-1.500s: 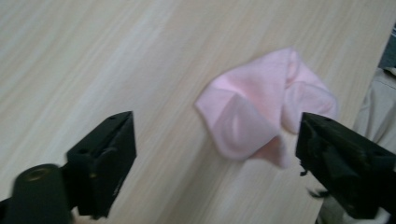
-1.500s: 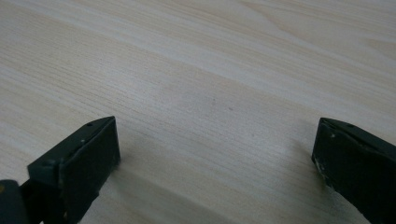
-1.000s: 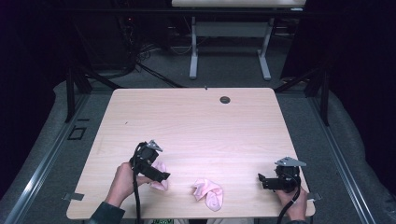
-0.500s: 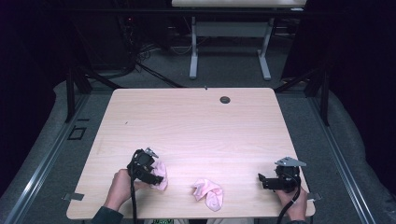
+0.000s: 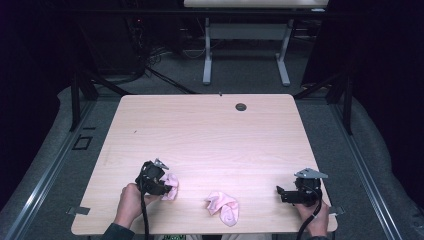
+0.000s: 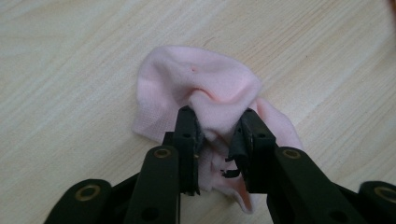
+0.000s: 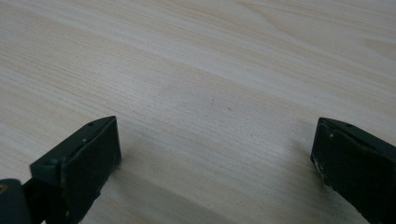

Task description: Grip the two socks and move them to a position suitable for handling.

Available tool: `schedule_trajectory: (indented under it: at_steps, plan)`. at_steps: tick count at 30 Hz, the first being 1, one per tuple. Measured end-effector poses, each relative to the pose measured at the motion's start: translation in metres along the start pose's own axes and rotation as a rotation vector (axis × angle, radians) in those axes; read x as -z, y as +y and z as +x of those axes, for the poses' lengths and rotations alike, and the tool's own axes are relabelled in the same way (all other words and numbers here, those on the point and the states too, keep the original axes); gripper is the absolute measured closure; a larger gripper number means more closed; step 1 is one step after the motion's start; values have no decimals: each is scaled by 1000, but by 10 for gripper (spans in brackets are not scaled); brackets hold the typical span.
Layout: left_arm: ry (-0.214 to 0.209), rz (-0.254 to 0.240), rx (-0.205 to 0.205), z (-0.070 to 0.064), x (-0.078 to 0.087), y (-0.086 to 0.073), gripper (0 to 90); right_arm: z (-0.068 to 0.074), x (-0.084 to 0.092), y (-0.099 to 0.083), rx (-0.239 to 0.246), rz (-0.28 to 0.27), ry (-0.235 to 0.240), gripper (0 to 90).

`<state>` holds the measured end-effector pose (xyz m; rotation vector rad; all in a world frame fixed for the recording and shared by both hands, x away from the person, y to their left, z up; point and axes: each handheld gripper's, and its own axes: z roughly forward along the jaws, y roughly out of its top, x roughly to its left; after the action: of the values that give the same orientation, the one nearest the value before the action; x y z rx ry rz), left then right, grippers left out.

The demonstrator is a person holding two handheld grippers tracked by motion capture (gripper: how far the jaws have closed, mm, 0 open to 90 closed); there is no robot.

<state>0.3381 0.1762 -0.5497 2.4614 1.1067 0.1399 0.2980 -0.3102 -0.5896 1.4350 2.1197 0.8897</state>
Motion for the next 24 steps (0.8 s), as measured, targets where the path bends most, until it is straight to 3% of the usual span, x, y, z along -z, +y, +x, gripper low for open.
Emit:
schedule_trajectory:
  at_steps: [6,12,13,14,19,20,21,24]
  plan:
    - [-11,-30,-14,-2,12,13,743,0,0,0,0,-3,0,8]
    - [-10,-90,-71,-14,29,44,742,0,0,0,2,-2,1,10]
    - [-9,-106,-87,-19,31,55,741,0,0,0,2,-2,1,10]
    - [-9,-106,-87,-19,31,55,741,0,0,0,2,-2,1,10]
    - [-27,-132,-137,-35,26,91,740,0,0,0,2,-2,1,10]
    - [-27,-132,-137,-35,26,91,740,0,0,0,2,-2,1,10]
    - [-43,-132,-152,-41,21,104,740,0,0,0,2,-2,1,10]
    - [-52,-126,-167,-47,13,115,740,0,0,0,2,-2,1,10]
